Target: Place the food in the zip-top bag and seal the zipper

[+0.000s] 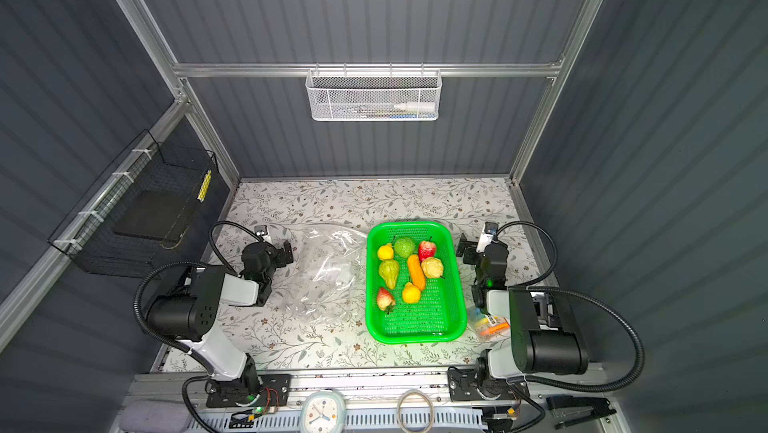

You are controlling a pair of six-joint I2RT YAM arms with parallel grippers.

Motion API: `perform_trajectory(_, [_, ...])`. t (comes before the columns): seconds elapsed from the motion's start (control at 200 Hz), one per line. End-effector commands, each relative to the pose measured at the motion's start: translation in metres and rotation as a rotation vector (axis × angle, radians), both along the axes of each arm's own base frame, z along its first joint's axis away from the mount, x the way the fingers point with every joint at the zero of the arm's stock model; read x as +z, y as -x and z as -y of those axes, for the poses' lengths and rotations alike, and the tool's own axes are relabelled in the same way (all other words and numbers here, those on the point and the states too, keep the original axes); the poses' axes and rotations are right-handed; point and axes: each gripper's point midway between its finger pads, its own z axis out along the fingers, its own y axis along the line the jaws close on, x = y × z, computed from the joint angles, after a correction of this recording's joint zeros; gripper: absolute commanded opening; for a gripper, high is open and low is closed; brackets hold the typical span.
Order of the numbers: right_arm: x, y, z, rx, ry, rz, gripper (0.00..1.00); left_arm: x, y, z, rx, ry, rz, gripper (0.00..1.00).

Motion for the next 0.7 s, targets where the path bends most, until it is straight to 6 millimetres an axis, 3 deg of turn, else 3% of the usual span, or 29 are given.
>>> perform_trajectory(0.0, [0.0030,-0.0003,0.0023,-0.013,-0.002,0.017,0.99,0.0017,-0.0038,0.0018,-0.011,-0.021,0.004,1.00])
perform_trajectory(0.695, [0.0026,-0.0011,0.0017,-0.011,-0.004,0.014,0.99,0.0012,-0.0046,0.0026,-0.016,-0.017,0.000,0.99])
